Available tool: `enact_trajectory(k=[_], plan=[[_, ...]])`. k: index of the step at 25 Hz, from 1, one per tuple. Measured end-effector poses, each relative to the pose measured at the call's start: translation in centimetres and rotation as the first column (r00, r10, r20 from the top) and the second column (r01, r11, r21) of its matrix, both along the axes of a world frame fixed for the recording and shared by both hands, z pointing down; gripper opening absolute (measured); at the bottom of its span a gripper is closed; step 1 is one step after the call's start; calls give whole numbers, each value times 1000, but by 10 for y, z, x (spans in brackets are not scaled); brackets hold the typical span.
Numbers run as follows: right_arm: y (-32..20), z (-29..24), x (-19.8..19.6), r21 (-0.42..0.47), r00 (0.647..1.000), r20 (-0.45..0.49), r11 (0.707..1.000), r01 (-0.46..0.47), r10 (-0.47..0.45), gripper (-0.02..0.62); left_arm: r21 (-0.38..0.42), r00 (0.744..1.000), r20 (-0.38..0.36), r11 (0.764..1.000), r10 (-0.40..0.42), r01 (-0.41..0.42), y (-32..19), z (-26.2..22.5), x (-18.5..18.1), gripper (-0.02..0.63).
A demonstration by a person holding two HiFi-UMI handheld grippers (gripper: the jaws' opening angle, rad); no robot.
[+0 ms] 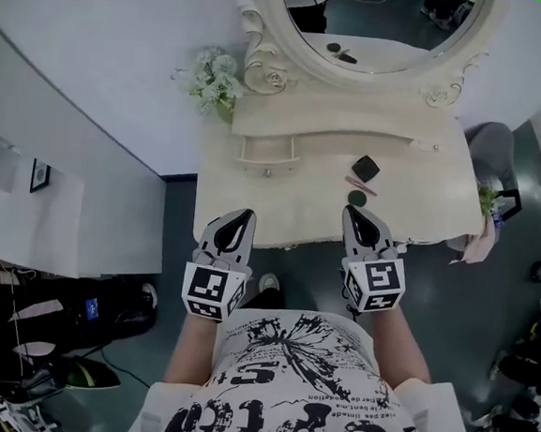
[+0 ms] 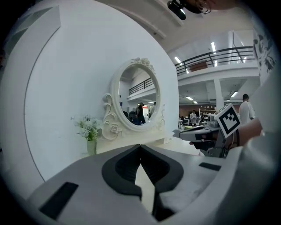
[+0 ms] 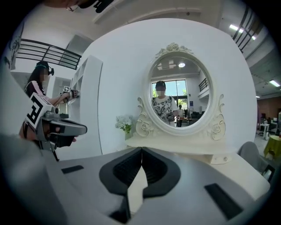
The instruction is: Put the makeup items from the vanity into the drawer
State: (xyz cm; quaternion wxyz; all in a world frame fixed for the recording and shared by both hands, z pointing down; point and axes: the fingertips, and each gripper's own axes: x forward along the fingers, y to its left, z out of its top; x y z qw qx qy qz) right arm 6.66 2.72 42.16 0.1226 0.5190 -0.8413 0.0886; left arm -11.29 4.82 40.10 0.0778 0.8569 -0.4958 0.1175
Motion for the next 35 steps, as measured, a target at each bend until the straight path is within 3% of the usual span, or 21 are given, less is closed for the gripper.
enact_trajectory(k=[8, 14, 19, 26, 29, 35], plan=[[-47, 17, -1, -64, 996, -20, 994, -92, 91, 17, -32, 997, -29, 997, 74, -75, -62, 10, -8, 20], [-67, 38, 21, -123, 993, -56, 986, -113, 107, 18, -81, 995, -54, 993, 80, -84, -84, 33, 12, 20], [-75, 85, 44, -227, 989, -127, 969, -100, 72, 18, -143, 994, -47, 984, 101, -107, -98, 59, 40, 20], [-69, 158, 80, -427, 991, -131, 901, -72, 17, 22, -221, 994, -30, 969, 106, -110, -108, 93, 79, 20], [-68, 181, 92, -486, 989, -146, 872, -61, -12, 116, -252, 994, -30, 961, 106, -110, -106, 107, 96, 20], [-73, 210, 100, -563, 991, -134, 823, -73, -3, 149, -287, 992, -15, 950, 126, -125, -101, 124, 112, 20]])
